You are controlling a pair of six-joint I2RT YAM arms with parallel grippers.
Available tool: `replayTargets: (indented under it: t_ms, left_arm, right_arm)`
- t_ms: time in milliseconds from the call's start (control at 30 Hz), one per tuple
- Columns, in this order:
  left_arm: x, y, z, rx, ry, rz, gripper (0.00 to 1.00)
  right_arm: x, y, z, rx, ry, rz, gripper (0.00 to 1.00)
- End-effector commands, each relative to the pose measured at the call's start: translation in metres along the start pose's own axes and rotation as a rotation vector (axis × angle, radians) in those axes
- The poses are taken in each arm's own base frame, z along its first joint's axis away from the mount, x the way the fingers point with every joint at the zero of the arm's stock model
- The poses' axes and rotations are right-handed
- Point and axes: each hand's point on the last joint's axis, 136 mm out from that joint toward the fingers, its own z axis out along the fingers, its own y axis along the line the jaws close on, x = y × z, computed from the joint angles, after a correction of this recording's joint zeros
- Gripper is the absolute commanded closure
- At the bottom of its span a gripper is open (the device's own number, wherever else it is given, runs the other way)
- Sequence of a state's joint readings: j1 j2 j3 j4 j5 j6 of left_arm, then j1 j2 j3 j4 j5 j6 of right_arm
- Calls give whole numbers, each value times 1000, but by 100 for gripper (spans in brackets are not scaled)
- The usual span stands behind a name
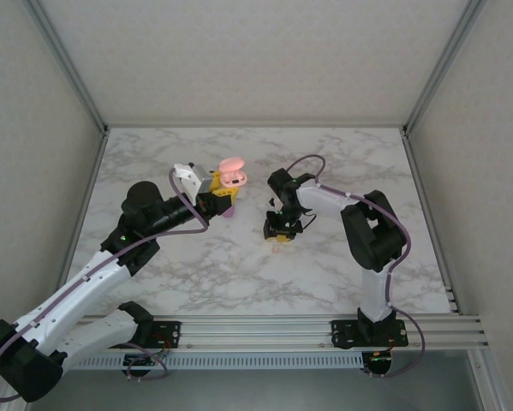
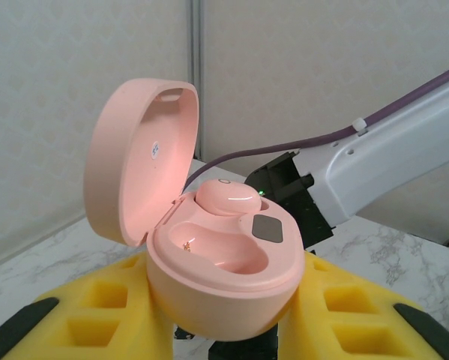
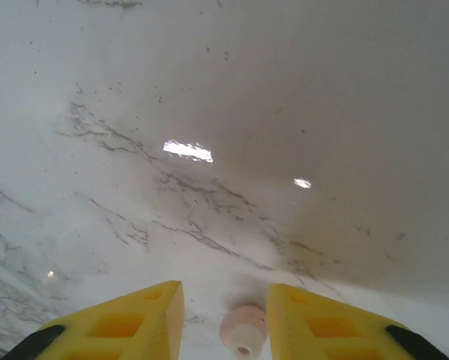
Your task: Insert the wireless bluetooth earbuds into the charging case
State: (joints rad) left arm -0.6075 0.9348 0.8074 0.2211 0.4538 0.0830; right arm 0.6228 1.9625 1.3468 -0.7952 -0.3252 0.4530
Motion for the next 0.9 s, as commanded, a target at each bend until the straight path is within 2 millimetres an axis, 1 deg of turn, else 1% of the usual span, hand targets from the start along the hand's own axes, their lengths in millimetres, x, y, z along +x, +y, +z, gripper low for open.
replayTargets:
  t_ms: [0, 133, 200, 367, 433, 533, 700, 867]
  left_arm:
    - [-5, -1, -4, -4, -14, 19, 83]
    - [-5, -1, -4, -4, -12, 18, 83]
    - [-4, -1, -3, -4, -11, 18, 83]
    - [-4, -1, -2, -3, -8, 17, 83]
    - [-4, -1, -3, -2, -10, 19, 83]
    - [-4, -2, -2, 2, -7, 18, 83]
    - [-3, -2, -2, 2, -3, 20, 83]
    - [-3, -2, -3, 2, -2, 21, 83]
  right_arm:
    - [5, 6, 2, -19, 37, -31, 67]
    - [14, 0, 9, -9, 73, -15, 68]
    - [20, -1, 8, -13, 83, -13, 71]
    - [31, -7, 8, 6, 107, 3, 72]
    - [33, -9, 8, 8, 105, 7, 73]
    - [35, -8, 6, 4, 109, 29, 76]
    - [42, -11, 3, 21, 121, 141, 78]
    - [48, -5, 6, -35, 125, 282, 78]
